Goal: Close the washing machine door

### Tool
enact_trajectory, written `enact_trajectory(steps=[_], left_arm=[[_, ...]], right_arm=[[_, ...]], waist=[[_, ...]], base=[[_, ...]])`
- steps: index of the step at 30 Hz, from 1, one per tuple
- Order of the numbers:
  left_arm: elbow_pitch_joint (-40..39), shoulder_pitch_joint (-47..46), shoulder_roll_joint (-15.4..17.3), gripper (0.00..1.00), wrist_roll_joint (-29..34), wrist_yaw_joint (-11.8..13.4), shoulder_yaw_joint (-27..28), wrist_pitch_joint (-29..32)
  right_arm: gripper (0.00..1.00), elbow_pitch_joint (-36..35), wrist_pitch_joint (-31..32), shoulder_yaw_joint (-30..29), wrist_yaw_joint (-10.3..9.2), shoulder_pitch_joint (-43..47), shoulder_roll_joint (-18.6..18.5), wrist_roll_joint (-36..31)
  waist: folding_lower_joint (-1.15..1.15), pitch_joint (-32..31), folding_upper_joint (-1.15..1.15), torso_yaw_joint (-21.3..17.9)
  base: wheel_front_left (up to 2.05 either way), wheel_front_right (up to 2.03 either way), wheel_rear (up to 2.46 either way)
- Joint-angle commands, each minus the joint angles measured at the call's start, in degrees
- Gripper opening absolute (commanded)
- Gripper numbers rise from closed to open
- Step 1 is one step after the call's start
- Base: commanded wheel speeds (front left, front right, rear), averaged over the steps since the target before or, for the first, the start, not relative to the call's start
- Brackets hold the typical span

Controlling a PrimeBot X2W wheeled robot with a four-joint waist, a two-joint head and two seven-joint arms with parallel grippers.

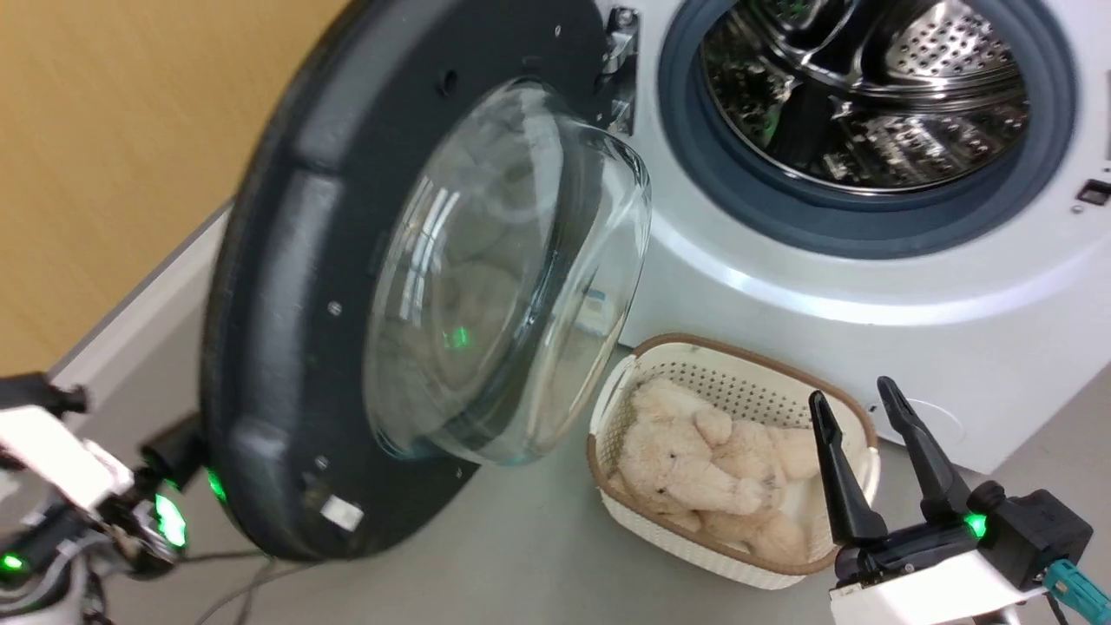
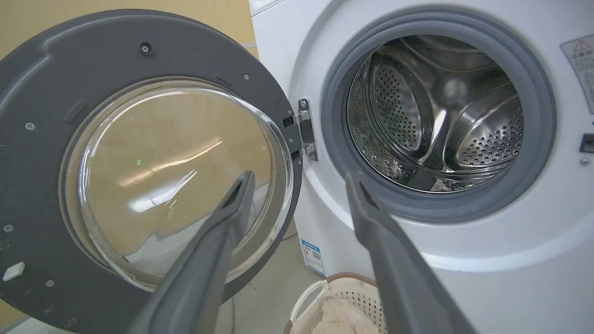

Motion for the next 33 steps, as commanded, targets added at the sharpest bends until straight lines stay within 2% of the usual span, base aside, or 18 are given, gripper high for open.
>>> enact_trajectory(steps=[1, 4, 13, 15, 19, 26, 33], left_arm=[[-2.1, 2.1, -1.7, 0.0, -0.8, -0.3, -1.4, 1.6], [-5.5, 4.7, -3.4, 0.0, -1.1, -0.2, -3.2, 3.3], [-17.6, 11.3, -11.5, 0.0, -2.6, 1.6, -8.3, 4.2], [-18.8, 11.8, -12.3, 0.0, -2.3, 1.6, -9.0, 3.9], [-22.6, 13.5, -14.8, 0.0, 0.3, 0.6, -12.7, 2.4], [-22.2, 12.0, -16.8, 0.0, 5.0, -0.1, -17.2, -4.7], [-18.1, 6.5, -17.3, 0.0, 4.2, -0.2, -19.4, -13.3]], right_arm=[[1.0, -0.3, -0.3, -0.2, 0.05, 0.6, 0.3, 0.2], [1.0, -0.4, -0.3, -0.4, 0.05, 0.9, 0.5, 0.2], [1.0, -1.0, -0.3, -0.9, 0.05, 1.1, 0.6, -0.3], [1.0, -1.1, -0.3, -1.0, 0.05, 1.0, 0.6, -0.3], [1.0, -1.6, -0.3, -1.1, 0.05, 0.7, 0.7, -0.4], [1.0, -2.2, -0.3, -0.9, 0.05, -0.1, 1.0, -0.6], [1.0, -2.6, -0.3, -1.2, 0.05, -0.6, 1.8, -0.5]], waist=[[0.0, -0.9, 0.0, -1.5], [0.0, -1.4, 0.0, -3.5], [0.0, -0.4, 0.0, -12.0], [0.0, -0.1, 0.0, -13.1], [0.0, 1.4, 0.0, -18.0], [0.0, 4.1, 0.0, -27.0], [0.0, 6.3, 0.0, -34.6]], base=[[0.0, 0.0, 0.0], [0.0, 0.0, 0.0], [0.0, 0.0, 0.0], [0.0, 0.0, 0.0], [0.0, 0.0, 0.0], [0.0, 0.0, 0.0], [0.0, 0.0, 0.0]])
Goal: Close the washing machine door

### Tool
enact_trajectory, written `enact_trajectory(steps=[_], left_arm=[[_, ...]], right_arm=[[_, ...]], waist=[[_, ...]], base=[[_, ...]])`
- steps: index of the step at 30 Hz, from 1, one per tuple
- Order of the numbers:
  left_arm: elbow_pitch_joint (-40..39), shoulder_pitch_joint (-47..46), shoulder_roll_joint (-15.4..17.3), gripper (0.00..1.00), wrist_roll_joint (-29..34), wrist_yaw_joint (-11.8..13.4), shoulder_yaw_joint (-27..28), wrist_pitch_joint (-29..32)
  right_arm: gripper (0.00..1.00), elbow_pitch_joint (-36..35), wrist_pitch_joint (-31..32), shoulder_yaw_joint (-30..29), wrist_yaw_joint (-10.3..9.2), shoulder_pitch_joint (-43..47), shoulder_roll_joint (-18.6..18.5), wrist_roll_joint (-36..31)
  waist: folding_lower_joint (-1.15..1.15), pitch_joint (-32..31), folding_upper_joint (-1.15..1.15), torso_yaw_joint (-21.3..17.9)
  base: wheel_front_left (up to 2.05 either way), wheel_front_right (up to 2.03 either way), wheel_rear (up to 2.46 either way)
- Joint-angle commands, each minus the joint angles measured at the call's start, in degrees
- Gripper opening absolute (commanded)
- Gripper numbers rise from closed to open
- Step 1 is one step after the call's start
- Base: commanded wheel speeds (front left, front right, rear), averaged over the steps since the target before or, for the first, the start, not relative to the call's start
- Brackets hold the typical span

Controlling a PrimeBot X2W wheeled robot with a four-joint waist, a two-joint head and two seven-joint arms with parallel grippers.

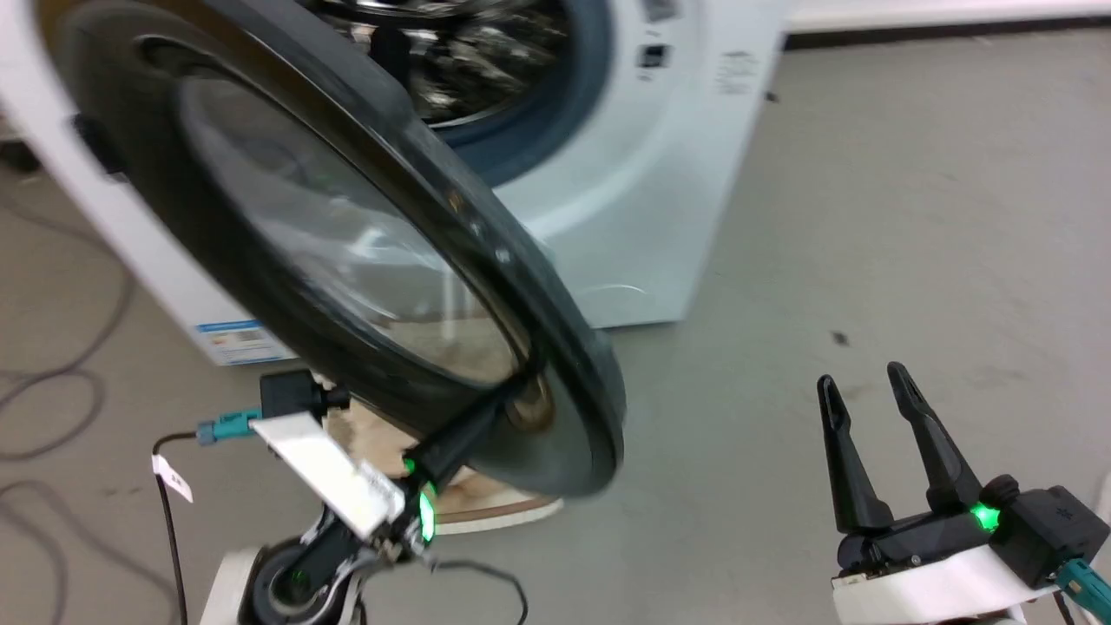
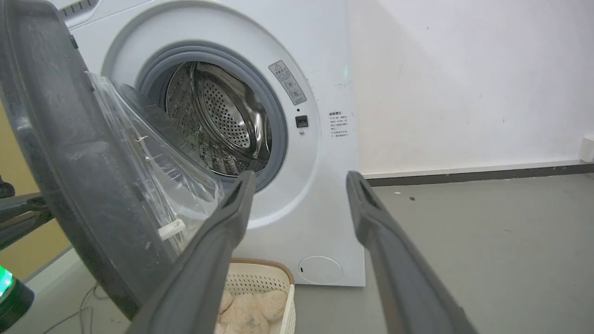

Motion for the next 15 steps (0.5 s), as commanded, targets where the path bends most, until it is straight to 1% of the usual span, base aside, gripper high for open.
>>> enact_trajectory(steps=[1, 8, 12, 15], left_arm=[[1.2, -2.0, -0.2, 0.0, 0.2, -0.4, -0.4, -2.3], [7.6, -9.7, -0.3, 0.0, -2.0, -0.4, -3.3, -16.1], [11.6, -14.3, -0.3, 0.0, -4.5, -0.4, -5.0, -24.1], [14.3, -16.9, -0.3, 0.0, -5.4, -0.4, -6.7, -28.3]], right_arm=[[1.0, -0.3, -0.3, 0.0, 0.05, -0.6, 0.4, -0.1], [1.0, -0.5, -0.3, 0.5, 0.05, -0.8, 1.1, 0.0], [1.0, -0.3, -0.3, 0.7, 0.05, -0.9, 1.4, 0.0], [1.0, -0.2, -0.3, 0.7, 0.05, -0.9, 1.5, 0.0]], waist=[[0.0, 2.2, 0.0, -4.6], [0.0, 3.7, 0.0, -9.3], [0.0, 4.0, 0.0, -10.8], [0.0, 3.9, 0.0, -11.2]], base=[[0.0, 0.0, 0.0], [0.0, 0.0, 0.0], [0.0, 0.0, 0.0], [0.0, 0.0, 0.0]])
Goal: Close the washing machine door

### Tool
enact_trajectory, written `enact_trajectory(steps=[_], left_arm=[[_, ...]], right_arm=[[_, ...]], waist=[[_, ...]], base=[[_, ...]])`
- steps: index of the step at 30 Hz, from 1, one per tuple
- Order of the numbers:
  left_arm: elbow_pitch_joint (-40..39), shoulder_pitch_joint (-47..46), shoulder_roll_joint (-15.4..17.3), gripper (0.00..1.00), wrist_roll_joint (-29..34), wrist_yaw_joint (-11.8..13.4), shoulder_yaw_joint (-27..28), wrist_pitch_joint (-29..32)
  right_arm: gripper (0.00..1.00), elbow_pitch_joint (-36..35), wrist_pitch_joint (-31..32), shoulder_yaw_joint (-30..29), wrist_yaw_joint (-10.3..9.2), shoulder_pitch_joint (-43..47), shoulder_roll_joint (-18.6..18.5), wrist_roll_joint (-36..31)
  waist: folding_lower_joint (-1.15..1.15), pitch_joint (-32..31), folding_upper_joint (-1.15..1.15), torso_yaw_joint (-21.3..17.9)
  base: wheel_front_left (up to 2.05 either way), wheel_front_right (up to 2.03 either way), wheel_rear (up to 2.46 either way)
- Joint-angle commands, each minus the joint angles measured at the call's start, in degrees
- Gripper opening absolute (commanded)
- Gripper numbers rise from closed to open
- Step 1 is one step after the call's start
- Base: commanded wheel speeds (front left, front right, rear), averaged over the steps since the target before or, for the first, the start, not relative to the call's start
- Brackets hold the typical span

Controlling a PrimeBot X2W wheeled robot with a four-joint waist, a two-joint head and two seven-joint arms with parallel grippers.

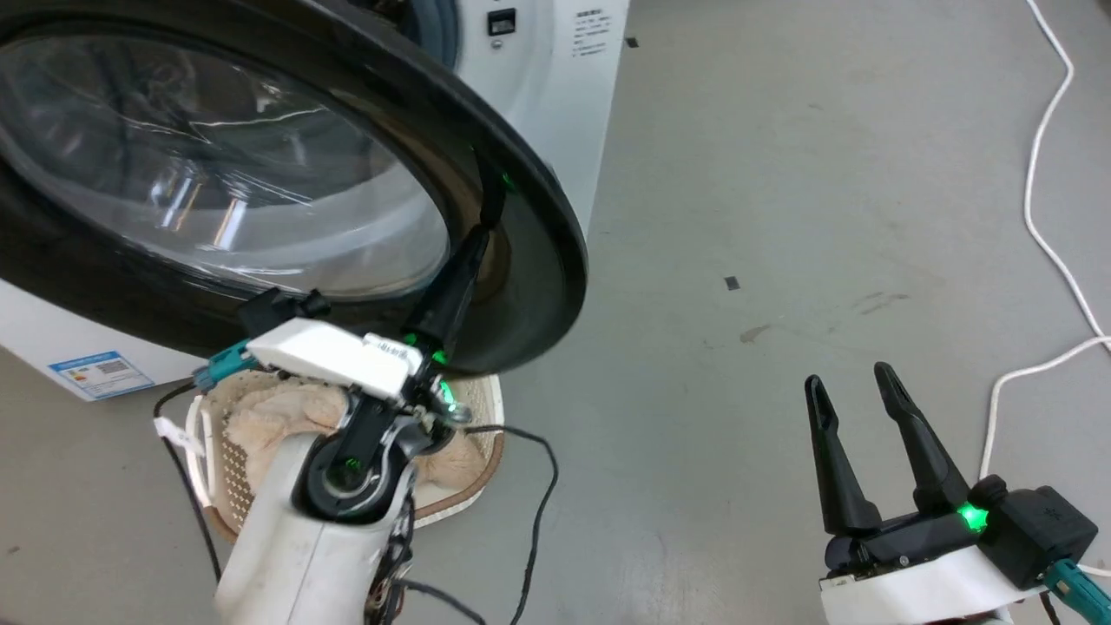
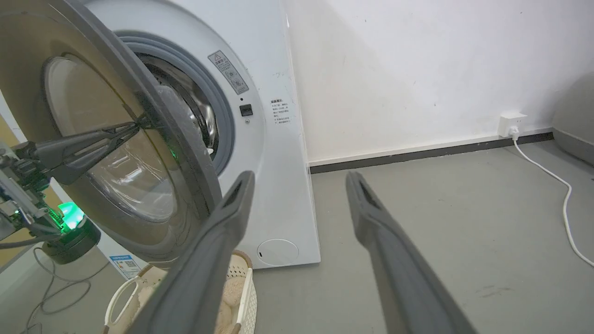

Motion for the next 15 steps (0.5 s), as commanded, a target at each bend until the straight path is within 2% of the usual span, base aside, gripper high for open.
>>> enact_trajectory(steps=[1, 5, 9, 12, 15], left_arm=[[0.9, -1.4, -0.1, 0.0, -0.6, -0.3, -1.0, -1.3], [1.5, -2.5, -0.1, 0.0, -1.2, -0.3, -3.3, -2.4], [-0.7, 0.1, 0.5, 0.0, 0.3, -0.3, -5.5, -0.3], [-5.0, 4.3, 3.0, 0.0, 2.8, -0.3, -8.6, 2.6], [-9.1, 9.1, 7.3, 0.0, 6.6, -0.3, -12.3, 4.8]], right_arm=[[1.0, -0.1, -0.3, 0.0, 0.05, -0.9, 0.4, 0.0], [1.0, -0.2, -0.3, -0.4, 0.05, -0.8, 0.5, -0.1], [1.0, -0.1, -0.3, -0.8, 0.05, -0.7, 0.6, 0.0], [1.0, 0.0, -0.3, -1.2, 0.05, -0.4, 0.6, 0.2], [1.0, 0.2, -0.3, -1.4, 0.05, 0.0, 0.6, 0.2]], waist=[[0.0, -0.1, 0.0, -0.2], [0.0, -0.4, 0.0, 0.7], [0.0, -1.5, 0.0, 2.6], [0.0, -2.8, 0.0, 4.6], [0.0, -4.4, 0.0, 7.0]], base=[[0.0, 0.0, 0.0], [0.0, 0.0, 0.0], [0.0, 0.0, 0.0], [0.0, 0.0, 0.0], [0.0, 0.0, 0.0]])
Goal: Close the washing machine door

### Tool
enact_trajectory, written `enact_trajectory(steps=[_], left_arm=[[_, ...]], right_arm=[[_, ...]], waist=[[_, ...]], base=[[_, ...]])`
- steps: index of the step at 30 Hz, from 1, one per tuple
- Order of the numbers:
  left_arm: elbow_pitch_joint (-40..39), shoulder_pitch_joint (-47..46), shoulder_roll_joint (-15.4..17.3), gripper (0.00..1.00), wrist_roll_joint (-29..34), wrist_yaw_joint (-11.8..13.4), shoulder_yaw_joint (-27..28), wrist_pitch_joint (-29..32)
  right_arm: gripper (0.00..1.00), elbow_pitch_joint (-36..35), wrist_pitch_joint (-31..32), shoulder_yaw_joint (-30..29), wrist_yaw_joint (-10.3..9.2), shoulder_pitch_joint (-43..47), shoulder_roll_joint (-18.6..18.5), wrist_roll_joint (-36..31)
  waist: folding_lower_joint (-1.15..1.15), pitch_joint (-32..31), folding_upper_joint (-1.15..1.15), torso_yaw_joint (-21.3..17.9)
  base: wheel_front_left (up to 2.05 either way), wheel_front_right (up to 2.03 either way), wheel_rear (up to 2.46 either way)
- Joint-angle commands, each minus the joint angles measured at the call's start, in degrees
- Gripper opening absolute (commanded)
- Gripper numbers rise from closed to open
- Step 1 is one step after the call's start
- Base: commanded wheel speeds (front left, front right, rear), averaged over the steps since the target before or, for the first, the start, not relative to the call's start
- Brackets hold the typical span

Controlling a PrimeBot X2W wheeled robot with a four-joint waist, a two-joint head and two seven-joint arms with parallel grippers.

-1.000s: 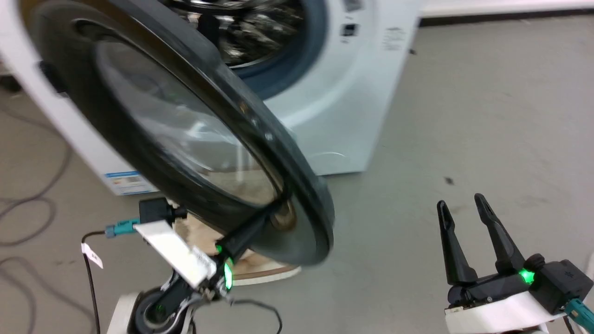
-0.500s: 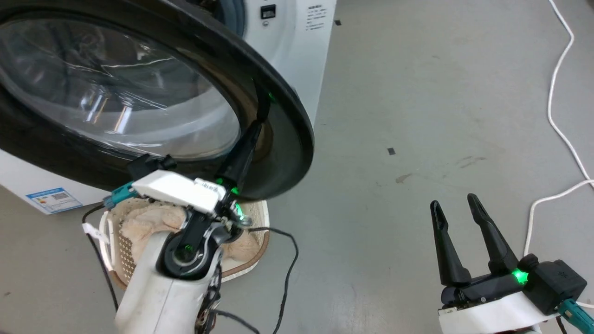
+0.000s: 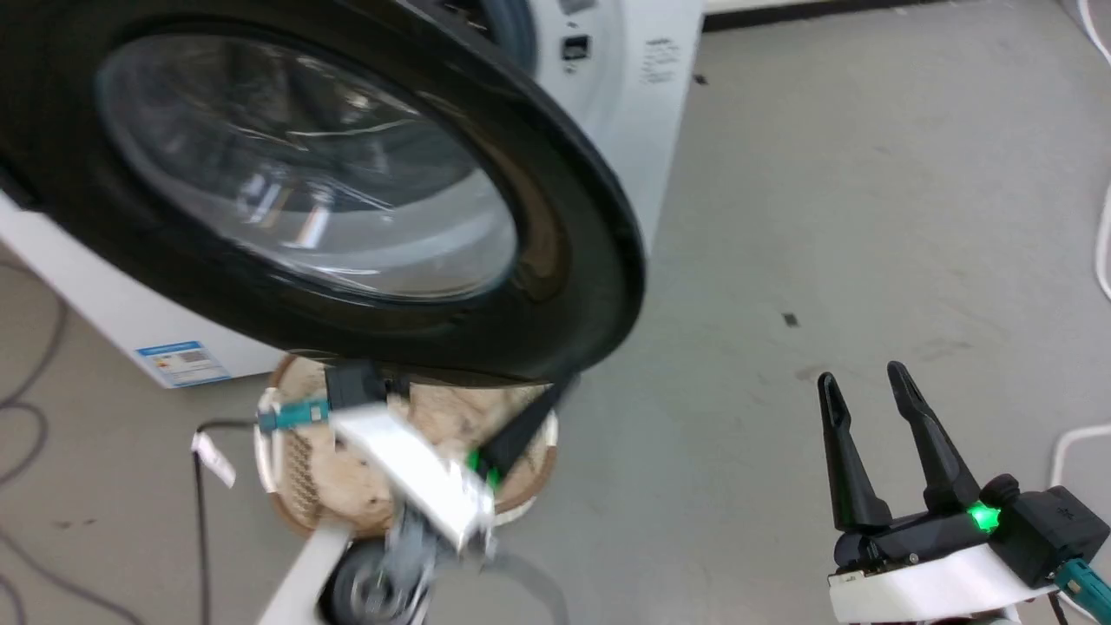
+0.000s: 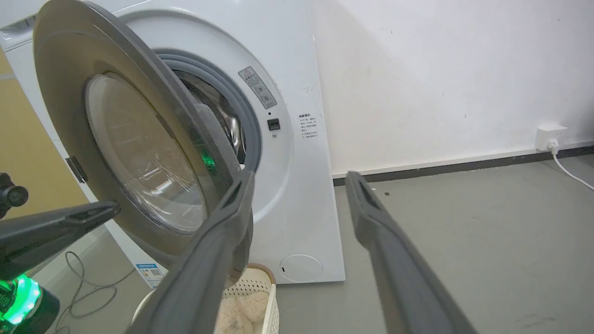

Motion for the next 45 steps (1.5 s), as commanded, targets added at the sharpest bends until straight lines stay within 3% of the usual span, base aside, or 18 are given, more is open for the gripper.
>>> enact_trajectory(steps=[1, 7, 11, 14, 17, 19, 24, 29, 31, 33, 34, 45], left_arm=[[-1.9, 3.1, 3.6, 0.0, 3.5, -0.3, -2.3, 0.7], [-3.1, 7.1, 17.0, 0.0, 23.1, -0.3, -11.8, -5.8], [1.5, 7.1, 20.2, 0.0, 34.0, 0.4, -11.2, -17.4], [3.4, 7.4, 19.7, 0.0, 39.0, 3.9, -8.0, -26.8], [2.8, 8.4, 18.4, 0.0, 43.7, 7.0, -4.1, -29.6], [-0.2, 9.8, 15.9, 0.0, 46.6, 8.0, 1.0, -29.8], [-7.3, 16.8, 10.8, 0.0, 59.1, 7.3, 8.2, -29.8], [-11.3, 22.7, 4.2, 0.0, 65.9, 4.5, 12.5, -29.8], [-11.4, 23.4, 3.2, 0.0, 66.8, 3.8, 13.1, -29.8], [-10.5, 24.3, 2.2, 0.79, 69.0, 2.6, 13.8, -29.8], [-9.9, 24.4, 1.8, 1.0, 69.9, 2.1, 14.1, -29.8], [-6.8, 23.1, -0.3, 1.0, 73.1, -0.1, 14.7, -29.9]], right_arm=[[1.0, 0.1, -0.3, 0.0, 0.05, 0.1, 0.3, 0.1], [1.0, 0.4, -0.3, -0.6, 0.05, 1.3, -0.1, 0.1], [1.0, 0.4, -0.3, -1.0, 0.05, 2.0, -0.6, 0.3], [1.0, 0.5, -0.3, -0.8, 0.05, 2.5, -0.8, 0.3], [1.0, 0.4, -0.3, -0.7, 0.05, 2.9, -1.0, 0.2], [1.0, 0.4, -0.3, -0.7, 0.05, 3.2, -1.1, 0.2], [1.0, 0.8, -0.3, 0.0, 0.05, 3.7, -1.5, 0.2], [1.0, 1.5, -0.3, 0.5, 0.05, 4.3, -1.8, 0.4], [1.0, 1.7, -0.3, 0.6, 0.05, 4.4, -1.8, 0.4], [1.0, 2.3, -0.3, 0.5, 0.05, 4.7, -1.9, 0.3], [1.0, 2.5, -0.3, 0.3, 0.05, 4.7, -1.8, 0.2], [1.0, 4.2, -0.3, -1.1, 0.05, 4.0, -1.5, -1.5]], waist=[[0.0, -2.1, 0.0, 2.7], [0.0, -4.9, 0.0, 7.6], [0.0, -6.2, 0.0, 10.7], [0.0, -7.1, 0.0, 12.7], [0.0, -7.8, 0.0, 14.3], [0.0, -8.2, 0.0, 15.3], [0.0, -9.1, 0.0, 16.6], [0.0, -9.5, 0.0, 17.4], [0.0, -9.5, 0.0, 17.6], [0.0, -9.3, 0.0, 17.8], [0.0, -9.2, 0.0, 18.0], [0.0, -8.0, 0.0, 18.3]], base=[[0.0, 0.0, 0.0], [0.0, 0.0, 0.0], [0.0, 0.0, 0.0], [0.0, 0.0, 0.0], [0.0, 0.0, 0.0], [0.0, 0.0, 0.0], [0.0, 0.0, 0.0], [0.0, 0.0, 0.0], [0.0, 0.0, 0.0], [0.0, 0.0, 0.0], [0.0, 0.0, 0.0], [0.0, 0.0, 0.0]])
